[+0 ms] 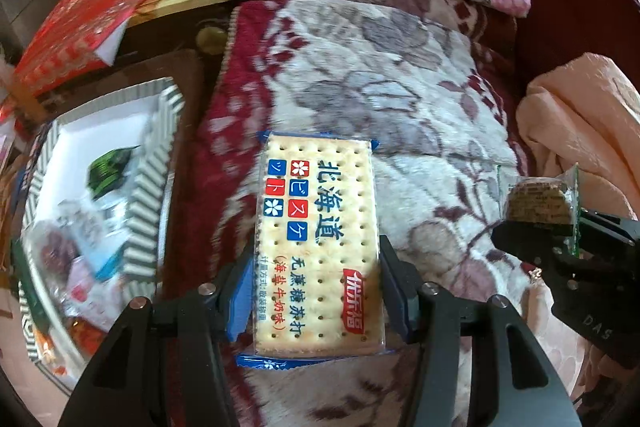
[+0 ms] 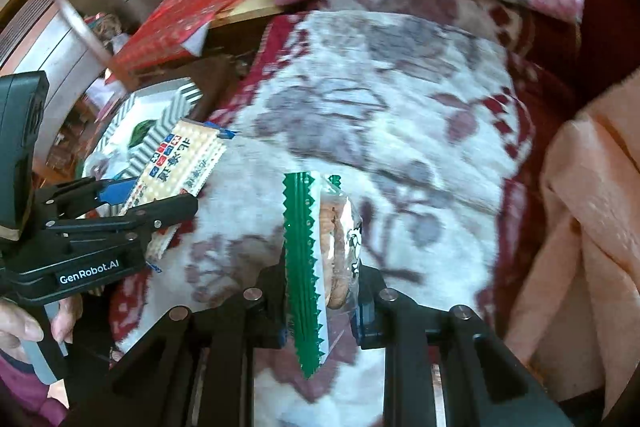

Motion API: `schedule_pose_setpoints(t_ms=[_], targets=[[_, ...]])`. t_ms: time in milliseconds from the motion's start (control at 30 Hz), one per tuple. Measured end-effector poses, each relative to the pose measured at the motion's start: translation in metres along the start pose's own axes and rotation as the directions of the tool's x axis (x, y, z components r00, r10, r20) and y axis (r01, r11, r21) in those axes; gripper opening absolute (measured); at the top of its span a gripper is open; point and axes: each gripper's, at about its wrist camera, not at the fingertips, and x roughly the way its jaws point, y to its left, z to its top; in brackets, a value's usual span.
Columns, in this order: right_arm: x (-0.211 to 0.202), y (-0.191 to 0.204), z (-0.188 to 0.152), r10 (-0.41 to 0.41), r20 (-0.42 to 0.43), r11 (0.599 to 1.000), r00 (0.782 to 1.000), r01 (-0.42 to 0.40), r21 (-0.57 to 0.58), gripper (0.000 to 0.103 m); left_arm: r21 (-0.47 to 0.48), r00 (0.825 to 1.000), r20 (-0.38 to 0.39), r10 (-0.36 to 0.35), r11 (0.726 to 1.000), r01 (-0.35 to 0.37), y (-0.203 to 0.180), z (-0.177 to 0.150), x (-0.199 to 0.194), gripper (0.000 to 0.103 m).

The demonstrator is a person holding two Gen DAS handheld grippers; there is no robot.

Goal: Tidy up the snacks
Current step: 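Carry the cracker pack and cookie bag over the white tray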

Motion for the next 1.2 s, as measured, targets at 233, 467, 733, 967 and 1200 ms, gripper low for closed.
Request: schedule_pose_setpoints(t_ms=[233,467,733,967,1200], targets=[[0.007,0.043,0.009,0.031,-0.009,0.997,0.999,-0.032,-0.07,0.024,-0.061,0.999,0.031,0.038,0.997,-0.036,0.04,-0.012,-0.02,0.054],[0.017,0.085,0.019,0.056,-0.027,0.988,0.998,-0.059,-0.14,0.024,-0.123,0.996,0.049,0.073,0.99,-0.067,0.078,-0.022,-0.036,0.054],[0.03,0.132,0.031,0.077,-0.054,0.971,0.996,-0.087,-0.224,0.024,-0.195,0.991,0.069,0.118,0.975,-0.103,0.122,-0.032,-0.054,0.054],[0.042,0.167,0.043,0.09,-0.072,0.953,0.993,-0.107,-0.283,0.024,-0.253,0.986,0.068,0.151,0.959,-0.129,0.156,-0.042,-0.064,0.054],[0.056,0.194,0.054,0.103,-0.091,0.939,0.991,-0.127,-0.321,0.024,-0.297,0.984,0.058,0.171,0.943,-0.146,0.184,-0.051,-0.066,0.054]])
